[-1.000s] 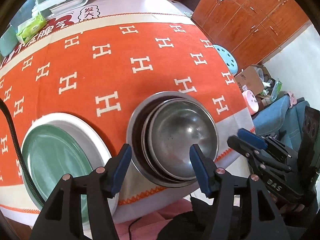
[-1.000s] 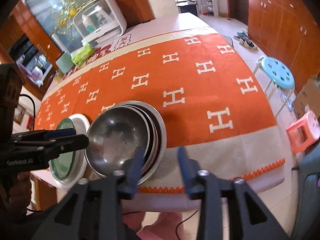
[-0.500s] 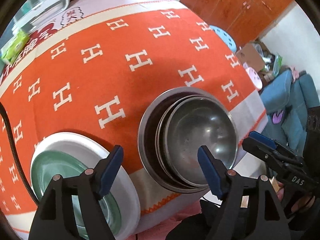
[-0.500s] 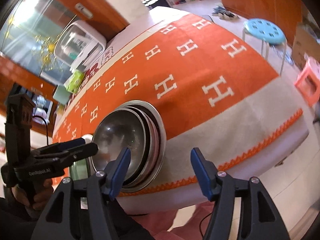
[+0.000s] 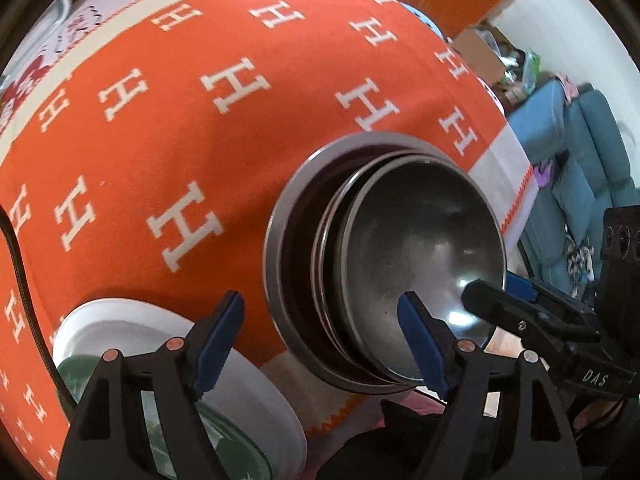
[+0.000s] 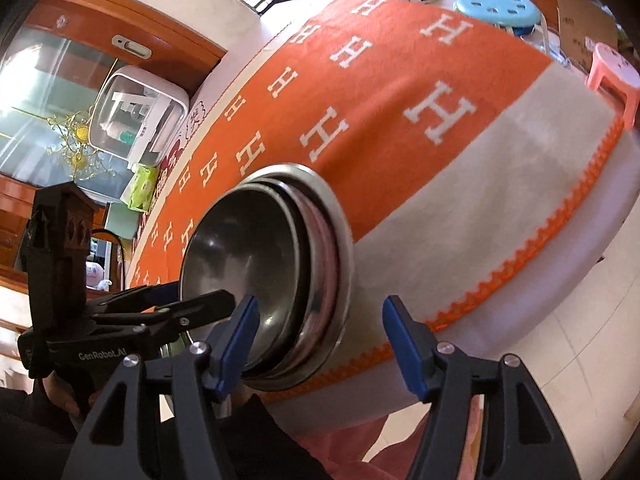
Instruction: Organize plates and bowls
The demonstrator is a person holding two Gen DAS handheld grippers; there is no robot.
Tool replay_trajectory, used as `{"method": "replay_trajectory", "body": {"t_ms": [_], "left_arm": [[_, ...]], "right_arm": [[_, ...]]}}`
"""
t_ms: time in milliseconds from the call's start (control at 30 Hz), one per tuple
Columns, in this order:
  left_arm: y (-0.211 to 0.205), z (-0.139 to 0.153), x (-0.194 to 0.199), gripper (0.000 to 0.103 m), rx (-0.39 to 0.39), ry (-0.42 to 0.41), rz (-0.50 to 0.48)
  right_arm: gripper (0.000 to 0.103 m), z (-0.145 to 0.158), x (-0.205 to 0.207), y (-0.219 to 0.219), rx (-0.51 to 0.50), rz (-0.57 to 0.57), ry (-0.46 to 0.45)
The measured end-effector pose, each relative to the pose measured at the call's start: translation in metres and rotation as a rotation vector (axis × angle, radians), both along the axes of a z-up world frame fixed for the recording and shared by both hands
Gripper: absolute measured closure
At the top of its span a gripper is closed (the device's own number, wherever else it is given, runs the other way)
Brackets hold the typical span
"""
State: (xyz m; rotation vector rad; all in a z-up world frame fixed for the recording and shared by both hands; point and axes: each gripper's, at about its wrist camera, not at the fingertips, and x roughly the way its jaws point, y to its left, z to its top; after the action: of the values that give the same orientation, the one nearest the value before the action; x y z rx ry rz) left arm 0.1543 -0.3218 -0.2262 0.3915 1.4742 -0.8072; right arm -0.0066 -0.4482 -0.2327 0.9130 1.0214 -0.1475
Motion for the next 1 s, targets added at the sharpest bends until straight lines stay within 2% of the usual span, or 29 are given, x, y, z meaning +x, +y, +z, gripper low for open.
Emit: {"method": "replay_trajectory", "body": {"t_ms": [267,433,533,667,867,1000], "left_arm": [[-0.005,-0.016,0.005,0.028,-0.015,0.057,-0.044],[-0.006,-0.023,0.008,0.037,-0.032,0.103,-0.041],[-0.01,-0.024,0.007,0.043,-0.047,0.114,-0.042],[-0.011,-0.023,0.005,0.046,-0.049,0.113,-0.027],[-0.001,-0.022,0.011,0.052,-0.058,0.147,0.045],[-0.002,-0.019,0.002,0.052,-0.044,0.13,0.048]], "right_arm": [[0.039,-0.01,-0.001,0.012,0.015,-0.056,-0.027],[0.04,-0.013,-0.005,0.014,0.016,-0.091,-0.038],[0.047,-0.014,-0.008,0.012,0.025,-0.108,-0.05],[0.057,-0.012,-0.011,0.01,0.025,-0.108,-0.073],[0.06,-0.011,-0.009,0.007,0.027,-0.09,-0.069],[0.067,-0.01,-0.01,0.002,0.013,-0.073,-0.046]]}}
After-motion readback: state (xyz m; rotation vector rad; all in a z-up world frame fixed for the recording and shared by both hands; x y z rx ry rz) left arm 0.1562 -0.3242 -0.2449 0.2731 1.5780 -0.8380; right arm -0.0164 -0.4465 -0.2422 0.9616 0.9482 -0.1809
